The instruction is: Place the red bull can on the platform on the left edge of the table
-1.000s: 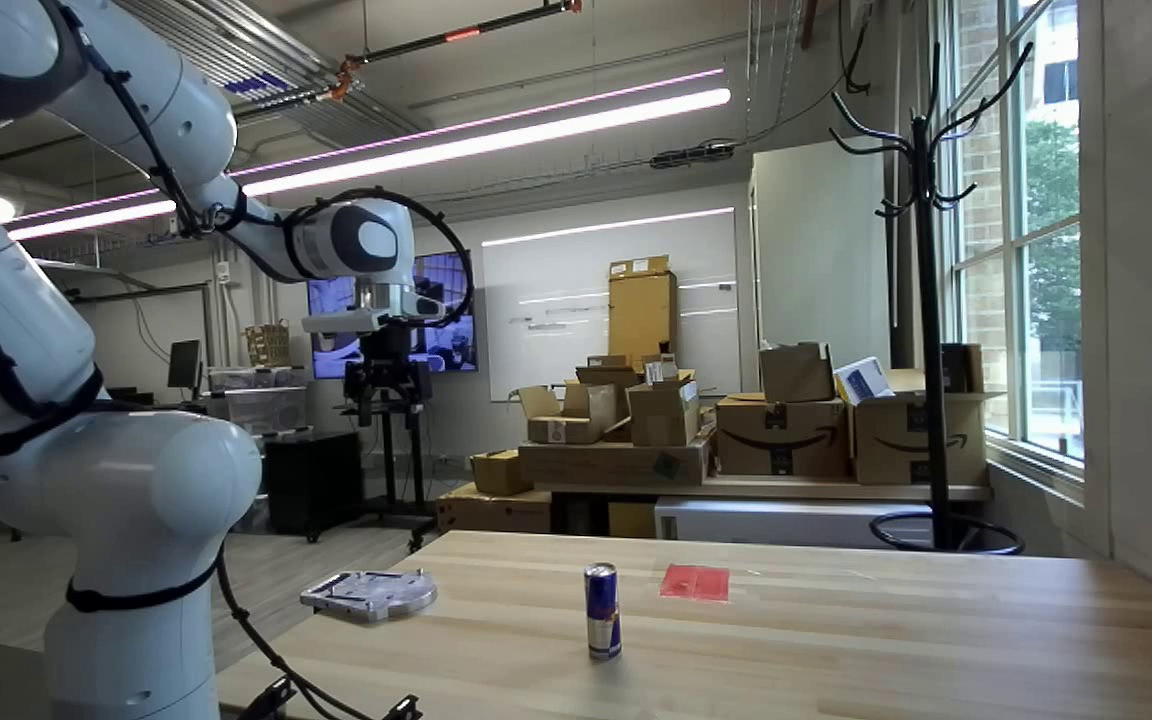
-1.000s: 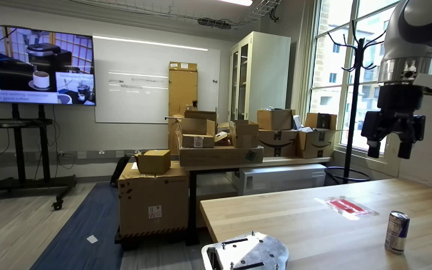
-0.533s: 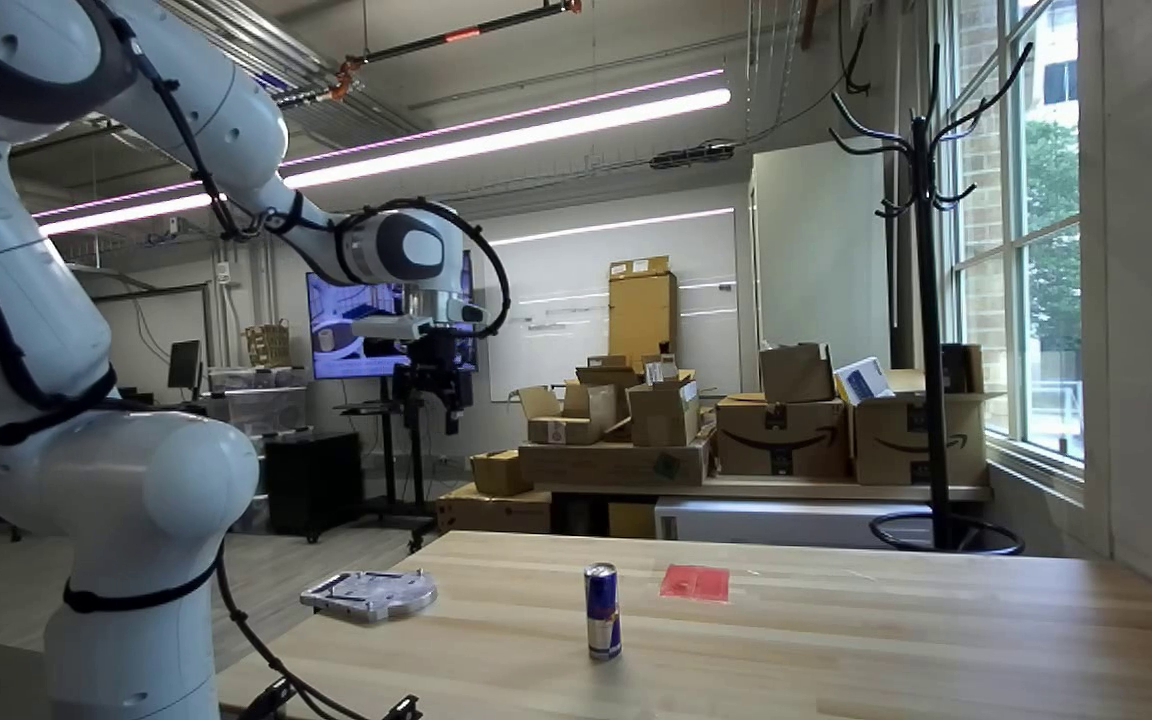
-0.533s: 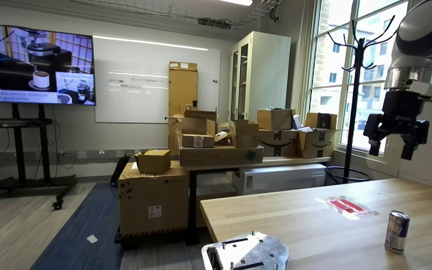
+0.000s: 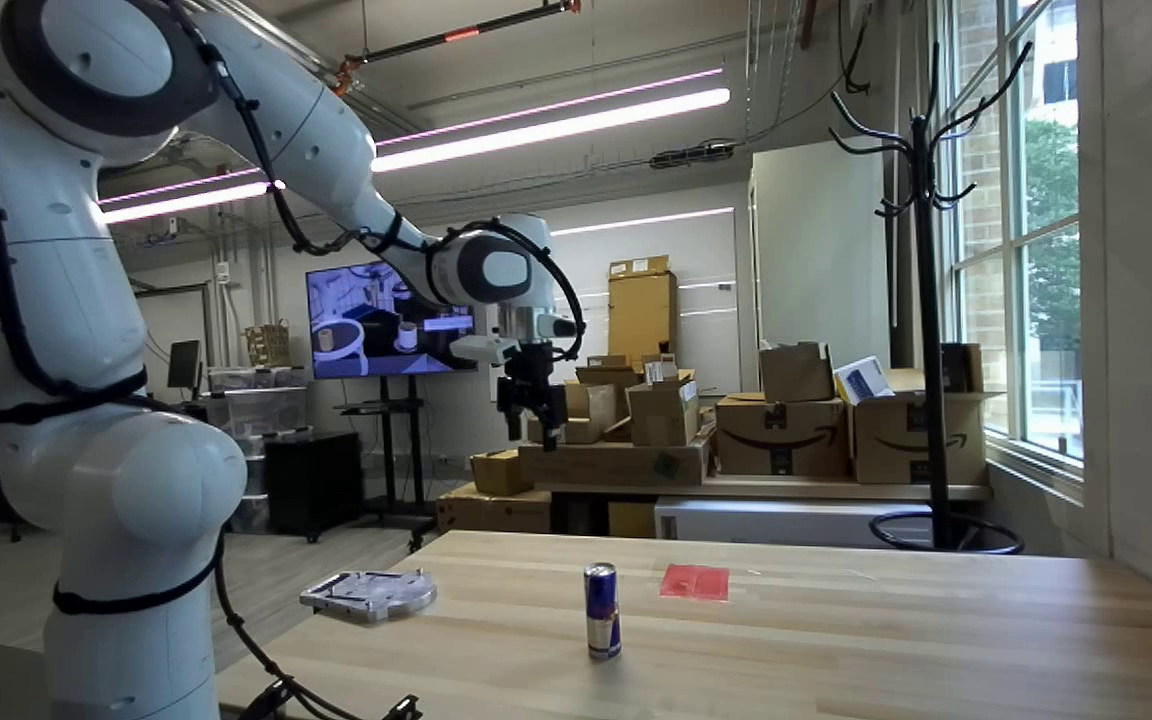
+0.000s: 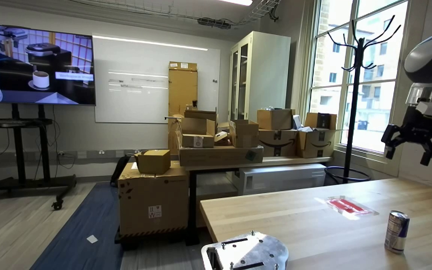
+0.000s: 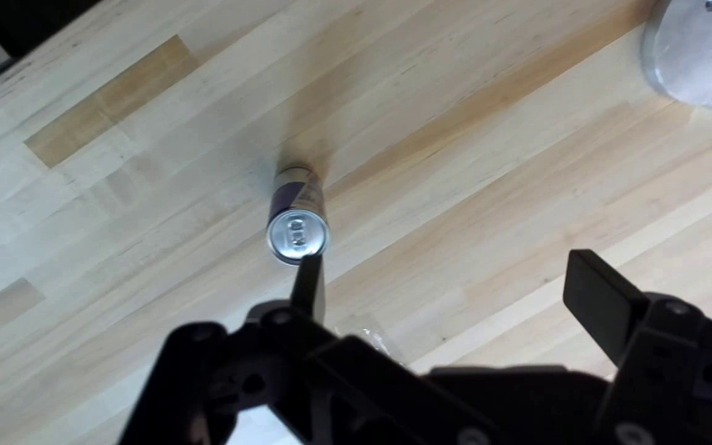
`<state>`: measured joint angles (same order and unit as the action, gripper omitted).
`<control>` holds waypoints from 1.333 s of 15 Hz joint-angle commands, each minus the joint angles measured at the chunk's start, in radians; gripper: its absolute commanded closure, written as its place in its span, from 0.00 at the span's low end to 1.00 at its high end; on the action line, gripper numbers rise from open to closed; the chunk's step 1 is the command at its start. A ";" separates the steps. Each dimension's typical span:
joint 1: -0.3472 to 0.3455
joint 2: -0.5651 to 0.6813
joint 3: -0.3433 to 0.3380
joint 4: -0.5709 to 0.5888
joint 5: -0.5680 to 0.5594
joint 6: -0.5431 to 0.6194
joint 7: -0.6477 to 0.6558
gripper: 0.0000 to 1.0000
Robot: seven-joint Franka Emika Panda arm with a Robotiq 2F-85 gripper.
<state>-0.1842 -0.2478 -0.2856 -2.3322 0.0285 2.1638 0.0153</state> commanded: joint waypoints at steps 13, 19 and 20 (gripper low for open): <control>-0.131 0.564 -0.025 0.314 0.154 0.105 -0.011 0.00; -0.146 0.710 0.014 0.430 0.182 0.109 -0.004 0.00; -0.144 0.729 0.019 0.446 0.175 0.108 -0.002 0.00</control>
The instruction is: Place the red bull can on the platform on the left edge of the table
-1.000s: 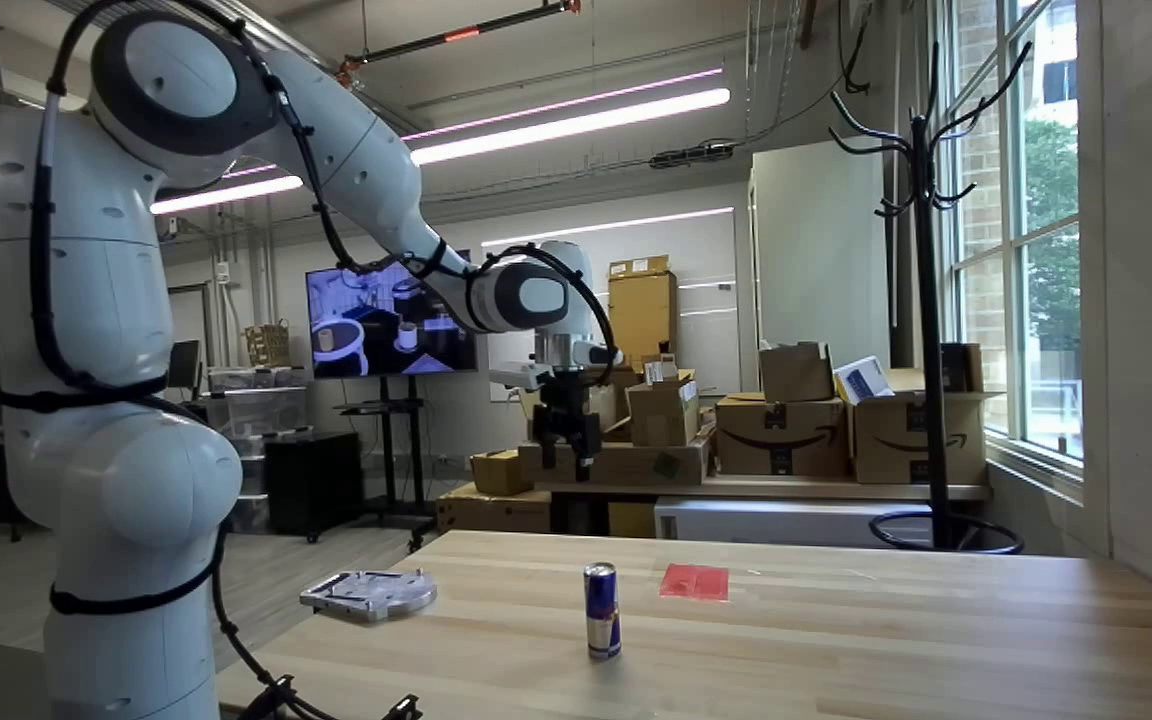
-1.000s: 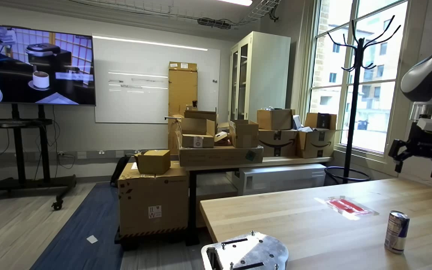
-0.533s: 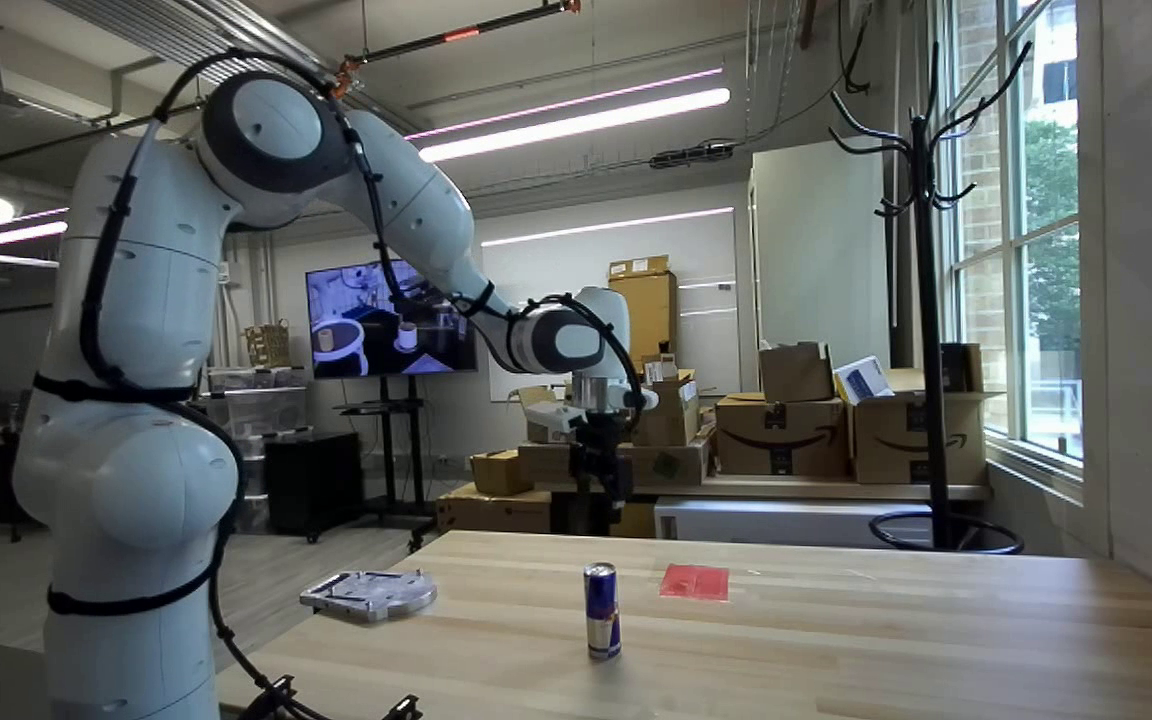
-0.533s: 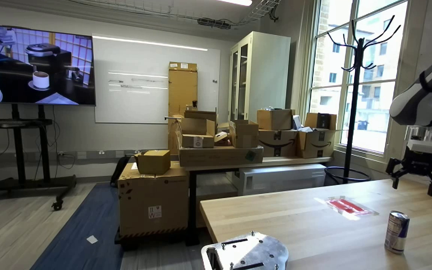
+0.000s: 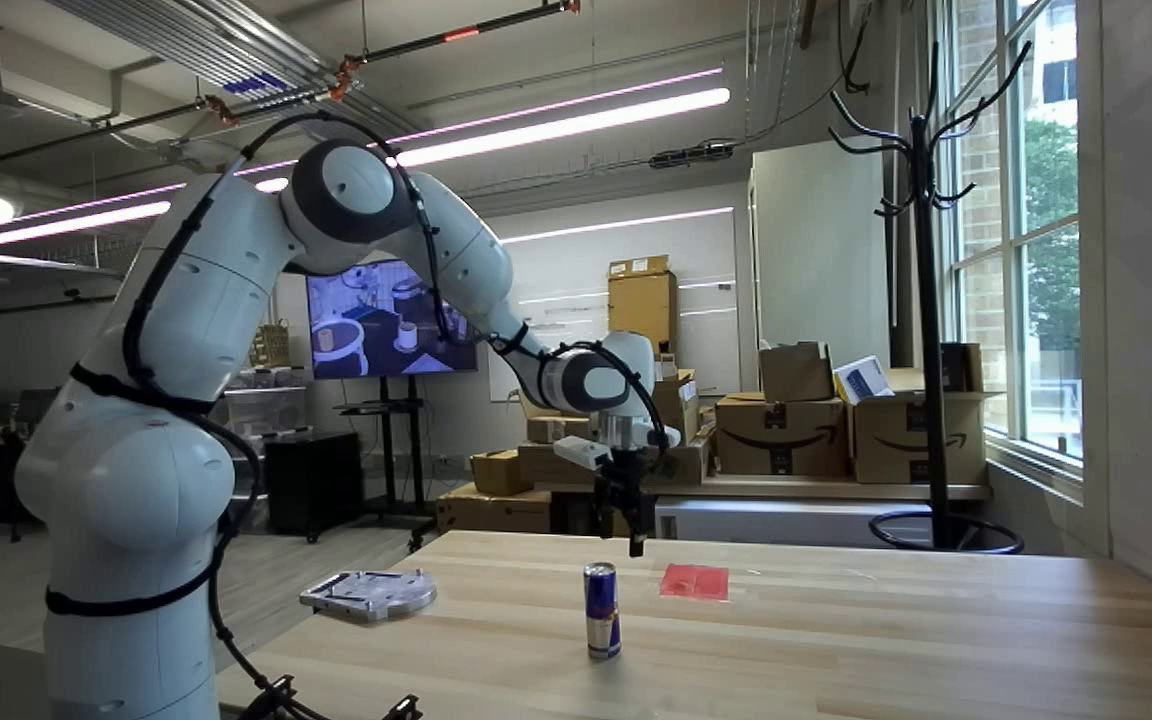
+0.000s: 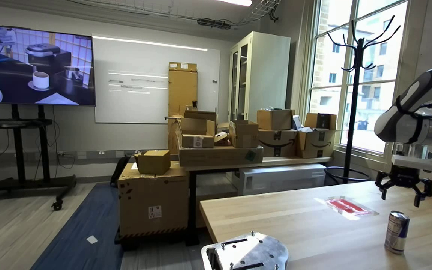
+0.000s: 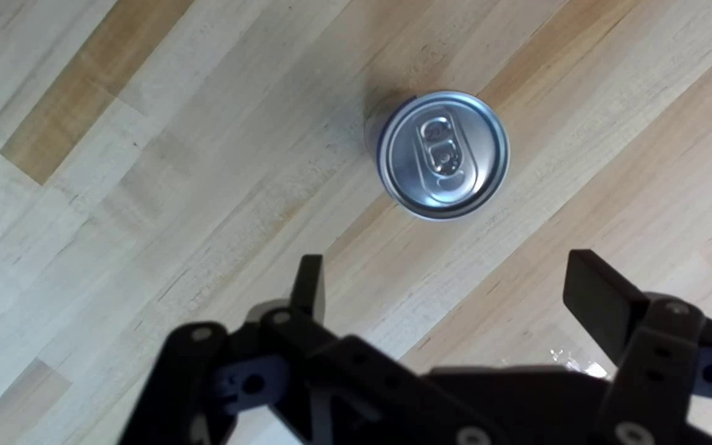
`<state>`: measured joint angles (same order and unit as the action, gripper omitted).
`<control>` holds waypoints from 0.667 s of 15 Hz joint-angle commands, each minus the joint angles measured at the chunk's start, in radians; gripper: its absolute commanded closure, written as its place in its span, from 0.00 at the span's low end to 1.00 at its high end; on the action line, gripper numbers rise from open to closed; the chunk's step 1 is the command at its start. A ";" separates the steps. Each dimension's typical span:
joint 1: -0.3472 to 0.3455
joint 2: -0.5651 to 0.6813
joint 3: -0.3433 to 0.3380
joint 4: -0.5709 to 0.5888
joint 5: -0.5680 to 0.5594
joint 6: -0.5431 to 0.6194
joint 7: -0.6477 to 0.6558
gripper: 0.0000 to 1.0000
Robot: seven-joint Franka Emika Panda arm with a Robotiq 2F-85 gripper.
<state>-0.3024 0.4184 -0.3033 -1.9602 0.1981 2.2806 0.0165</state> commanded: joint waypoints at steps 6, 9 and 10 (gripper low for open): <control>-0.032 0.132 0.052 0.112 -0.005 -0.015 -0.003 0.00; -0.038 0.104 0.054 0.071 0.001 -0.006 -0.017 0.00; -0.037 0.086 0.052 0.050 -0.001 0.002 -0.020 0.00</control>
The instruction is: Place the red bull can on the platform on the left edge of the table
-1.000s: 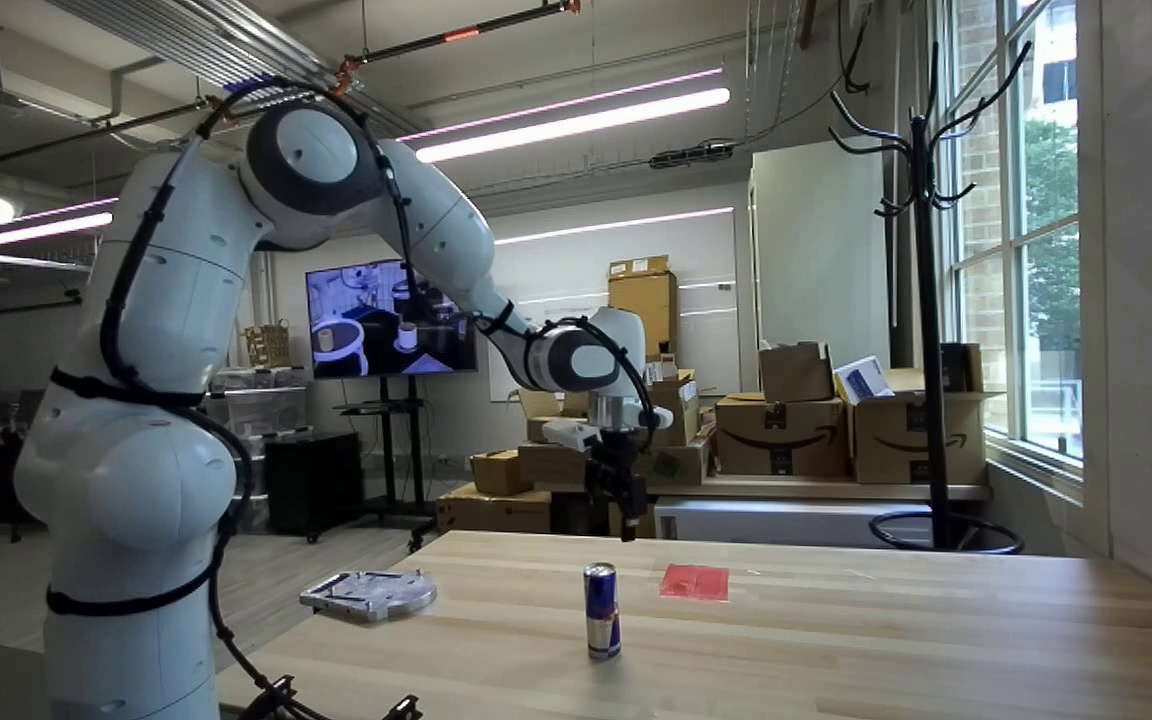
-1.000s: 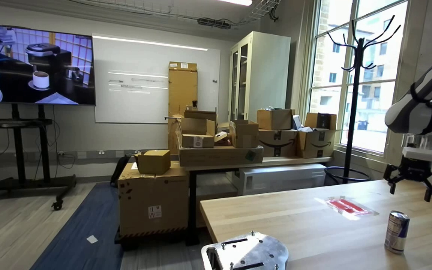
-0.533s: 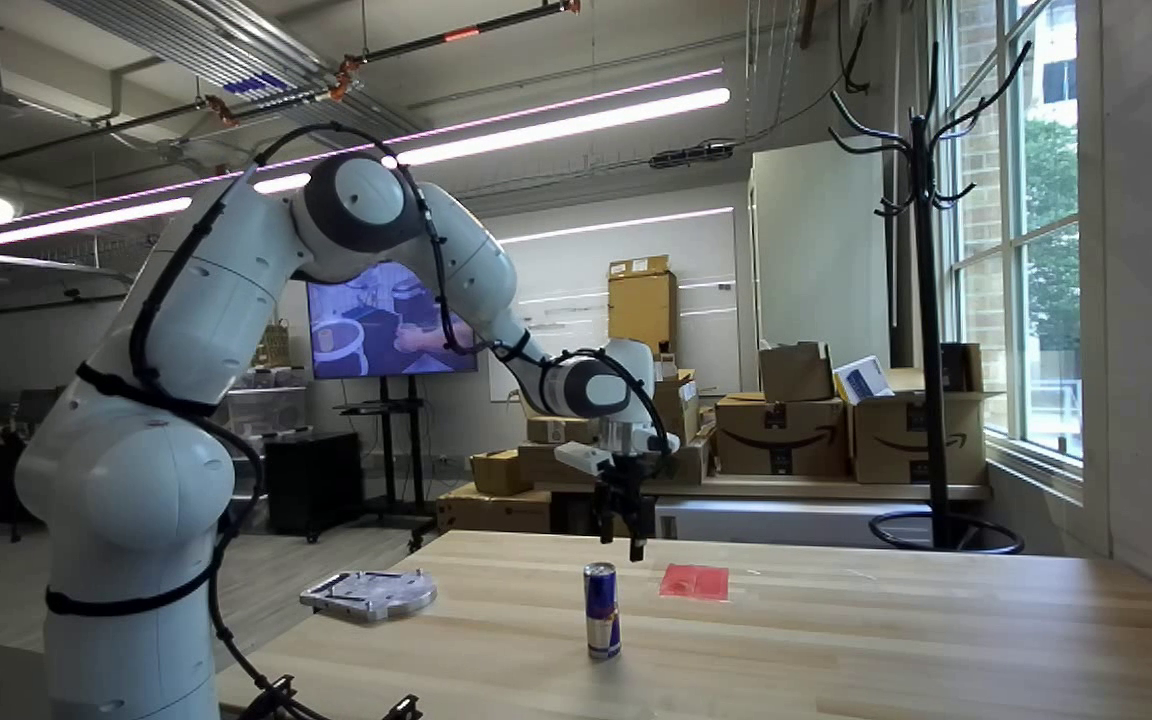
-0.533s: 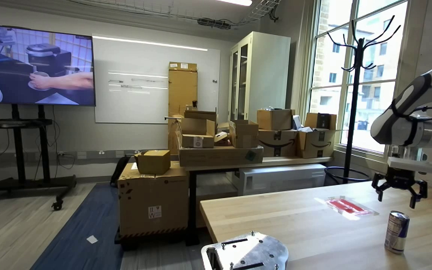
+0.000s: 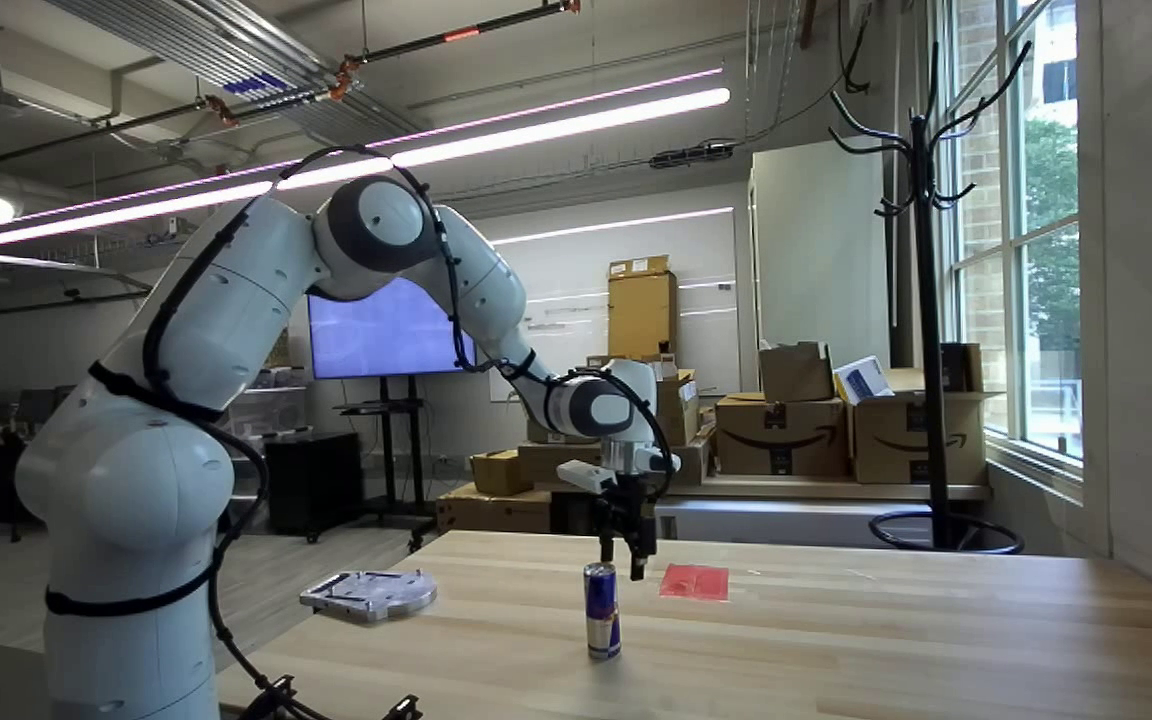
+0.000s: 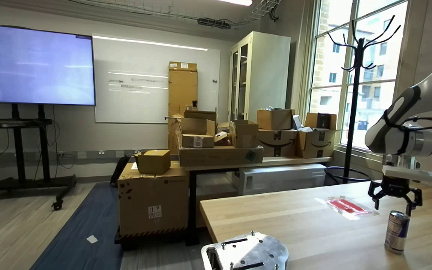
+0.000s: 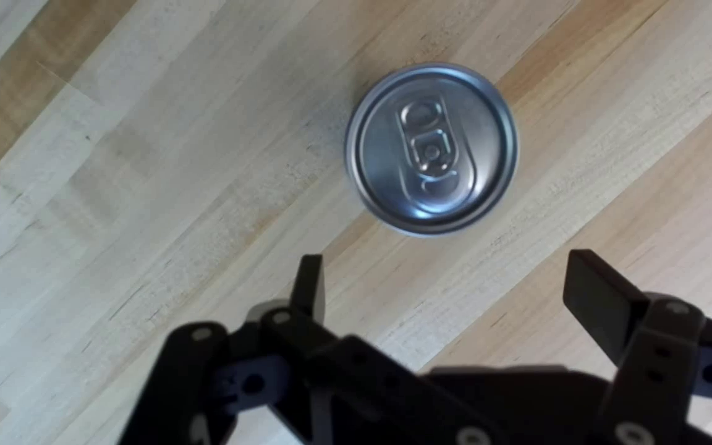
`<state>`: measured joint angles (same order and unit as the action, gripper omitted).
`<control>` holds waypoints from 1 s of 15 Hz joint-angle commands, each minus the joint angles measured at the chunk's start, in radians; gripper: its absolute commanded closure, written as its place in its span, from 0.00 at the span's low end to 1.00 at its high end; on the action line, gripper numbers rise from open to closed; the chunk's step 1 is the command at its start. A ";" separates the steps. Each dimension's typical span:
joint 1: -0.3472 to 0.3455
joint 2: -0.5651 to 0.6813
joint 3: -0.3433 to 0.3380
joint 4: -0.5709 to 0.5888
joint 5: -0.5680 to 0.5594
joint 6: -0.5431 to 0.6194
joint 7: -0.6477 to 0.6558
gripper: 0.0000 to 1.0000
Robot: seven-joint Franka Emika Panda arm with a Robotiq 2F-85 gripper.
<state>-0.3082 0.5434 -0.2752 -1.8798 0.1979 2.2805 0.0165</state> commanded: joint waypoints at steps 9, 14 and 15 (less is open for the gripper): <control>-0.005 -0.190 0.050 -0.217 0.009 0.029 -0.048 0.00; 0.024 -0.174 0.052 -0.247 -0.034 0.031 -0.014 0.00; 0.026 -0.171 0.049 -0.254 -0.042 0.033 -0.011 0.00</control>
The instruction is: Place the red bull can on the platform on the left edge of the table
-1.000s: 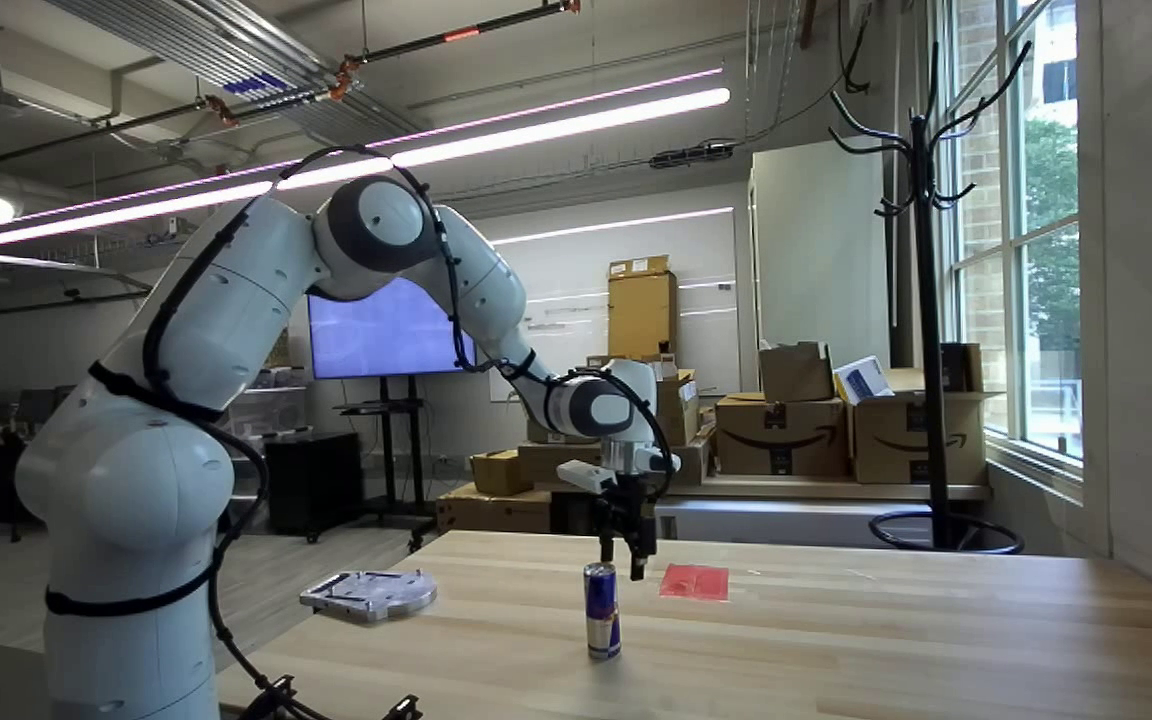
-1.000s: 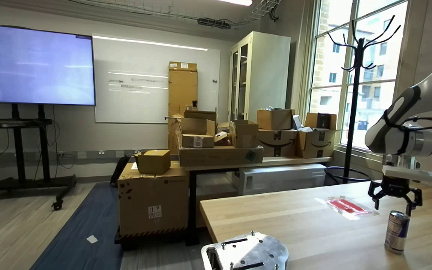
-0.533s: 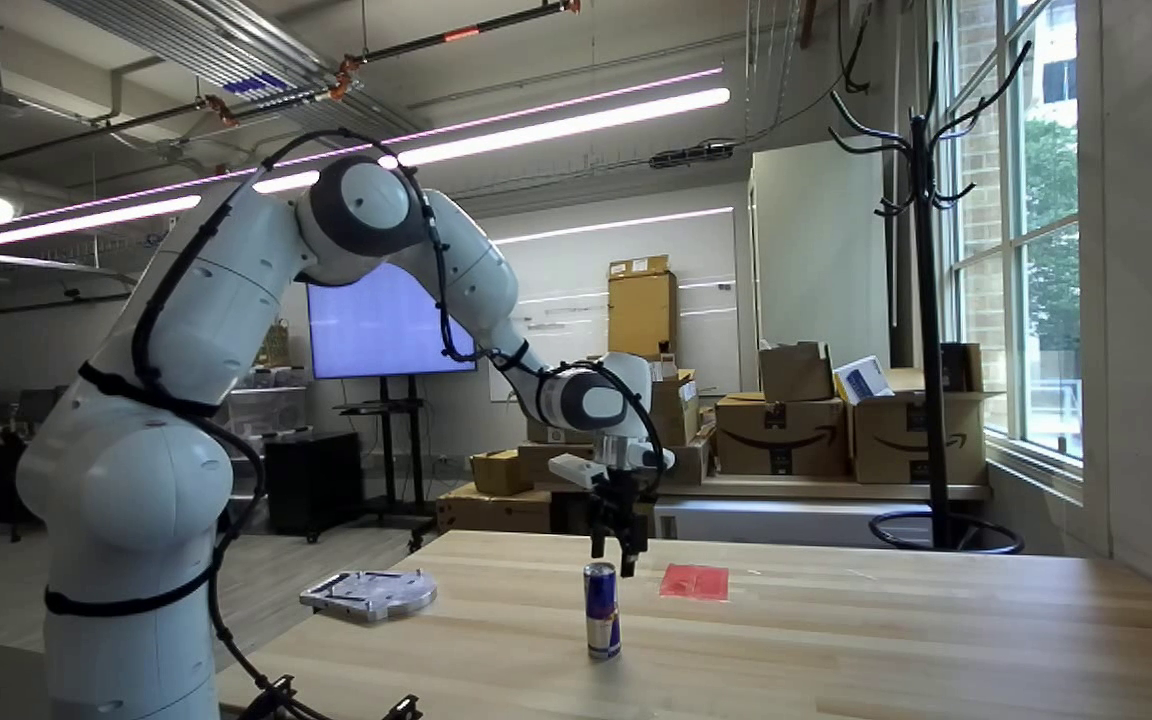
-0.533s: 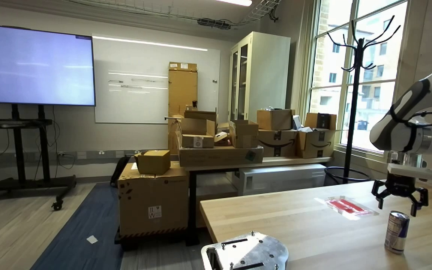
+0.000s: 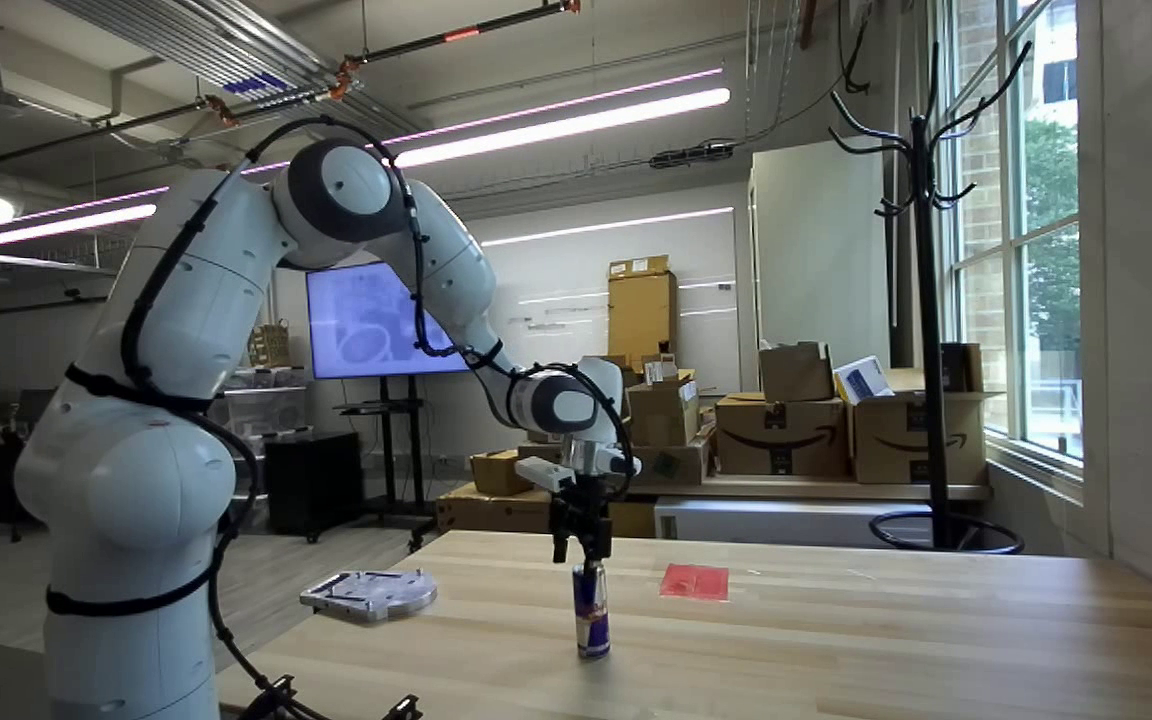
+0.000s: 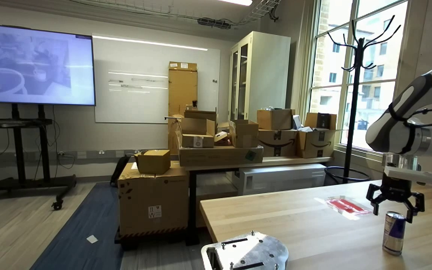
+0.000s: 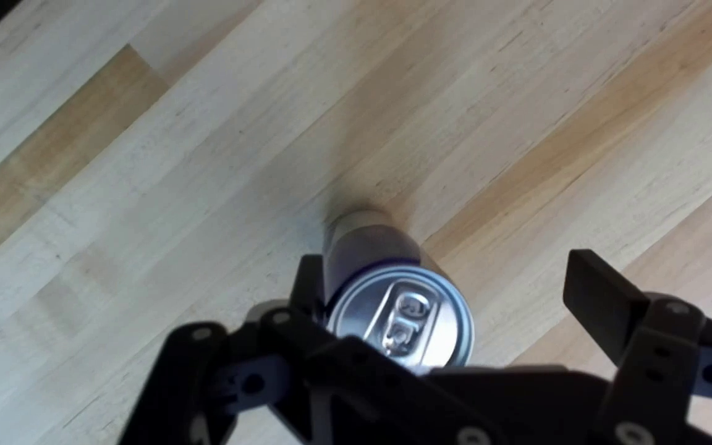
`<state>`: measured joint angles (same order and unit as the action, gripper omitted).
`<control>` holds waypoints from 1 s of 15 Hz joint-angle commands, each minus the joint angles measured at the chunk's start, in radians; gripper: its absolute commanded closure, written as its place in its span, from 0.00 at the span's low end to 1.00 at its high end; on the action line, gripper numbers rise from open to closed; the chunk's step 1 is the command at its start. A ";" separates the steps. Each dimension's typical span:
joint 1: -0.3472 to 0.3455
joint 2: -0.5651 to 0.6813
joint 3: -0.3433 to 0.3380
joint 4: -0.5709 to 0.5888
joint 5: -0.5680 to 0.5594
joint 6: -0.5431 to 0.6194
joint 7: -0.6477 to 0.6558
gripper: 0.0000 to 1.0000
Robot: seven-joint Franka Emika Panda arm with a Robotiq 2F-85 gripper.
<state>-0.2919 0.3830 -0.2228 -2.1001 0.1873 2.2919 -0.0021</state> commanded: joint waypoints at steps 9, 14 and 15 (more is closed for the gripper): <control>0.016 0.002 -0.010 -0.061 -0.063 0.075 0.027 0.00; 0.014 0.034 -0.009 -0.038 -0.059 0.113 0.036 0.00; 0.013 0.037 -0.007 -0.036 -0.056 0.116 0.035 0.00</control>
<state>-0.2870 0.4050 -0.2252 -2.1520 0.1484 2.3911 0.0030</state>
